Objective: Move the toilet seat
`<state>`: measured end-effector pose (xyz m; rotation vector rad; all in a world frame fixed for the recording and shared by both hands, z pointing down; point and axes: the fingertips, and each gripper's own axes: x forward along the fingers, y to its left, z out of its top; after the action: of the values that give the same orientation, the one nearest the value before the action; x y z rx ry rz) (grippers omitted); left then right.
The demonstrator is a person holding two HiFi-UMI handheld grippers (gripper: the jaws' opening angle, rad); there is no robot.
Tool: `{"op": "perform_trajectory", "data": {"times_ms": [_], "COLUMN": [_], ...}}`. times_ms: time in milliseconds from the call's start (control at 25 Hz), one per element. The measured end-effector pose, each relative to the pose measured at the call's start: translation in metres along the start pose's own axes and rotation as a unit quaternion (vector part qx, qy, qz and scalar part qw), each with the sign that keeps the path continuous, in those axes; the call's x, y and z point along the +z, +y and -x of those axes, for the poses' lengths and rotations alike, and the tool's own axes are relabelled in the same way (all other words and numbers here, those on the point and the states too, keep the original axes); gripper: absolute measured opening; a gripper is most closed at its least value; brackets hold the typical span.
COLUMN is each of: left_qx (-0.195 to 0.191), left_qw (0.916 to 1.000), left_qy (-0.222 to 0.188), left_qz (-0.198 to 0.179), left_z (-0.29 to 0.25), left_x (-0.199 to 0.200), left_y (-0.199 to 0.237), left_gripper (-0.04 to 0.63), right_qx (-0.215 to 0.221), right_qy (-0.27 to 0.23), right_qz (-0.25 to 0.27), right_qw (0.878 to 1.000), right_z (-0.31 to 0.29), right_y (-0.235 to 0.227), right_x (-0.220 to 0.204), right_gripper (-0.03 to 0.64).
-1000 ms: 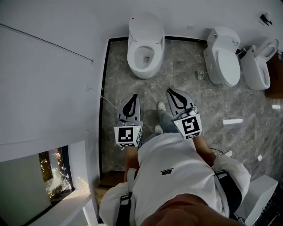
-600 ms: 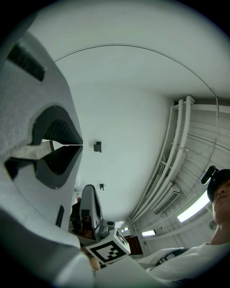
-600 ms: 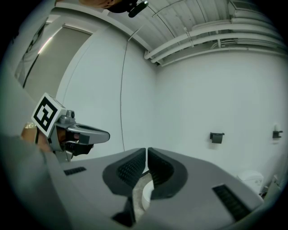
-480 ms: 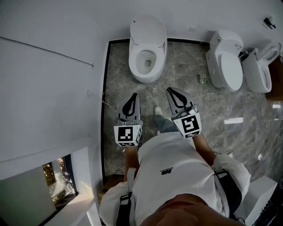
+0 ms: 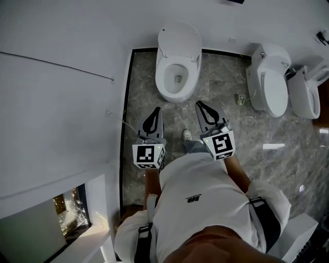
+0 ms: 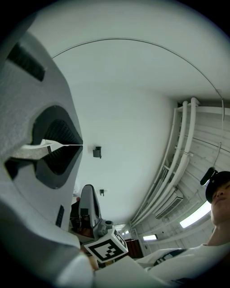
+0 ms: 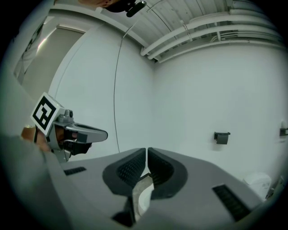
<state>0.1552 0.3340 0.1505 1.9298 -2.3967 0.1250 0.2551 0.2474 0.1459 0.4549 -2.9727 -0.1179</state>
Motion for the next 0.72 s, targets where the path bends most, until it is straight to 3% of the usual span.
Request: {"op": "perform_trajectory", "data": {"times_ms": [720], "left_qx": [-0.017], "left_qw": [0.9998], "left_qy": [0.006], "left_qz": [-0.009], "left_z": [-0.105], "left_x": [0.008], "left_y": [0.048], "left_gripper": [0.032], "right_qx": [-0.019], "right_qy": [0.010], "right_qz": [-0.007], "right_qw": [1.000], "right_z": [-0.090], "right_y": [-0.064], "right_x": [0.002], "right_gripper": [0.037]}}
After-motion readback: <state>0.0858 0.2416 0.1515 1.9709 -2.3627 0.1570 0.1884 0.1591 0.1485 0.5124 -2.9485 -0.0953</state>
